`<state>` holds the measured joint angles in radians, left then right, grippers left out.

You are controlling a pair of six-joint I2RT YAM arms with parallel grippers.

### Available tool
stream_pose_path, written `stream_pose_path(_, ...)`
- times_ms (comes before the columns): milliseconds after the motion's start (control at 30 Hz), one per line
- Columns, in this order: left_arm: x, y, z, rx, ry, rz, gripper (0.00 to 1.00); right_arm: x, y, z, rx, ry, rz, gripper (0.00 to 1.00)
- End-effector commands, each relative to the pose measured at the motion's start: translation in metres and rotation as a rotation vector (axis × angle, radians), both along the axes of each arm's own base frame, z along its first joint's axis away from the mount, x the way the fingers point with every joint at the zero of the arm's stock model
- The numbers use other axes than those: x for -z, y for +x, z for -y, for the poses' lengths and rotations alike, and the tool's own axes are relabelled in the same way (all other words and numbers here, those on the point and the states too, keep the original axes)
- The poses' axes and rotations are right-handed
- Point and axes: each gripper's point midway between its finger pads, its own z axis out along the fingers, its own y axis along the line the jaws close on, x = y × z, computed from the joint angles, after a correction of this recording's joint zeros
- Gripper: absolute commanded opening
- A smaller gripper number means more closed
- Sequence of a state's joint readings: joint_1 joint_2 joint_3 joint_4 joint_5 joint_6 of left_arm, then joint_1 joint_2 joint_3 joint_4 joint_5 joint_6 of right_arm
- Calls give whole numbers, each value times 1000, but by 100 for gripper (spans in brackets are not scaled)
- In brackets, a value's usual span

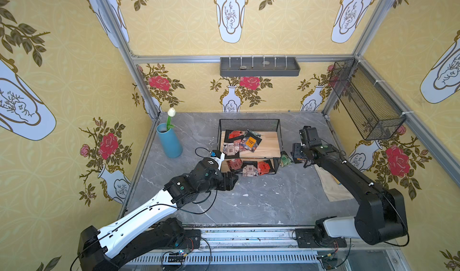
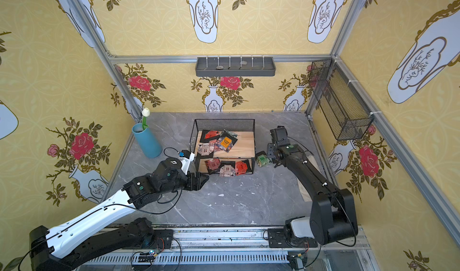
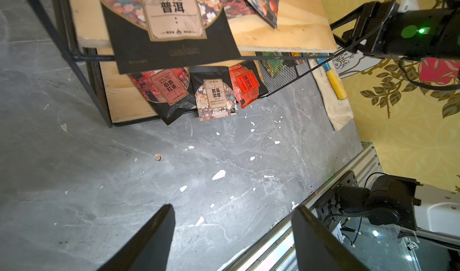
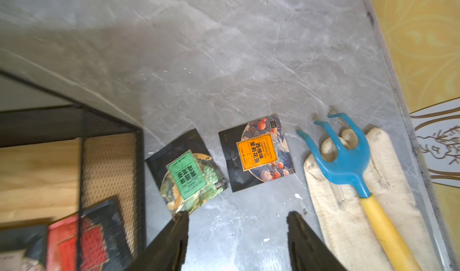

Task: Remove the tea bags from the shelf
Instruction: Place the tea bag at the center of the board, then pick up the tea bag from the shelf.

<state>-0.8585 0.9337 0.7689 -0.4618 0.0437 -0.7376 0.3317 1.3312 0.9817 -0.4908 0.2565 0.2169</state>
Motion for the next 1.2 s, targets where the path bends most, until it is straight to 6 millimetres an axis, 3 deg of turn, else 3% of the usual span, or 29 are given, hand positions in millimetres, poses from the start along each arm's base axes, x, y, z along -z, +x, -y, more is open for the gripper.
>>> stream_pose_path(0, 3, 0, -6, -20, 23, -2, 83, -15, -12, 1, -3, -34, 21, 71)
stream_pose_path(300, 8, -7, -21, -51, 53, -26, 84, -61, -46, -27, -120, -37, 118, 79)
stream_pose_path(533, 14, -10, -26, -75, 51, -46, 85, -91, -77, -72, -297, -89, 220, 81)
stream_pose_path(900, 18, -9, -30, -87, 55, -55, 87, -104, -108, -134, -543, -182, 321, 90)
stream_pose_path(967, 17, -8, -30, -89, 49, -53, 87, -103, -110, -146, -598, -174, 325, 98)
stream_pose_path(1167, 17, -6, -31, -94, 46, -50, 87, -97, -120, -185, -802, -147, 335, 97)
